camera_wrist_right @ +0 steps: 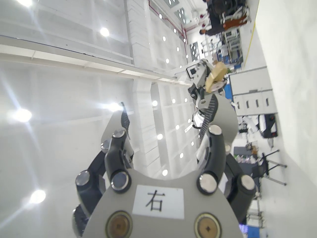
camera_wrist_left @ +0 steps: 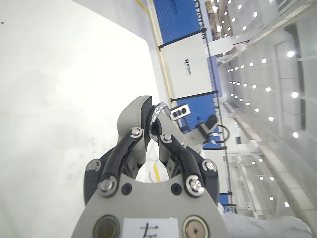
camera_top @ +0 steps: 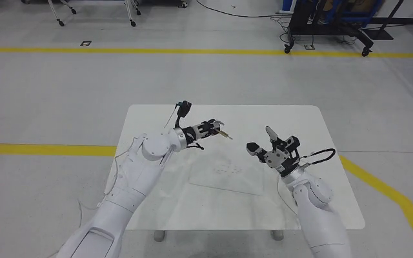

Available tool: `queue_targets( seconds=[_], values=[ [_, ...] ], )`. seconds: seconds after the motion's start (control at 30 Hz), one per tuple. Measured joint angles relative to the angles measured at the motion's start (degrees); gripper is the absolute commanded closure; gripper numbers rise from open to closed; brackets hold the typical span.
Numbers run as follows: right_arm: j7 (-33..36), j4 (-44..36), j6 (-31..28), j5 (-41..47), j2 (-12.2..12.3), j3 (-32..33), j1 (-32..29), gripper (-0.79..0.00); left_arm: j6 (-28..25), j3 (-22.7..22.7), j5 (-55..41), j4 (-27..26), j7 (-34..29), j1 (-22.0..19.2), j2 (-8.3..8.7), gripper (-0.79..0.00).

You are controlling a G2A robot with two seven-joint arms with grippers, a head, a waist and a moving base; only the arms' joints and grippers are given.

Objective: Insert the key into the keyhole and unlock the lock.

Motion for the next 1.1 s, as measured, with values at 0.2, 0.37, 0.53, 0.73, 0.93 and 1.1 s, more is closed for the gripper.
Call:
queue_targets(
  seconds=[0.2,0.37,0.53,0.73,0.93,1.1],
  values=[
    [-7.5,-9.1,-3.6,-2.3,0.4,4.8,-8.6,-0.785,3.4,6.0,13.2,-0.1,-4.8,-1.2,-0.13,0.000],
    [-7.3,-8.9,-3.5,-2.2,0.4,4.7,-8.2,-0.785,4.2,9.3,17.5,1.7,-9.2,-2.8,-0.57,0.000],
    [-7.3,-8.9,-3.5,-2.2,0.4,4.7,-8.3,-0.785,4.6,11.2,19.3,3.3,-11.4,-3.8,-1.04,-0.385],
    [-7.3,-8.9,-3.5,-2.2,0.4,4.7,-8.3,-0.785,5.4,13.1,20.3,5.2,-14.6,-5.0,-1.66,-0.785],
    [-7.3,-8.9,-3.5,-2.2,0.4,4.7,-8.3,-0.785,2.5,10.7,14.5,4.4,-12.5,-4.0,-1.74,-0.785],
    [-7.3,-8.9,-3.5,-2.2,0.4,4.7,-8.3,-0.785,0.2,5.4,6.6,0.5,-12.0,-0.8,-0.65,-0.785]
  ],
)
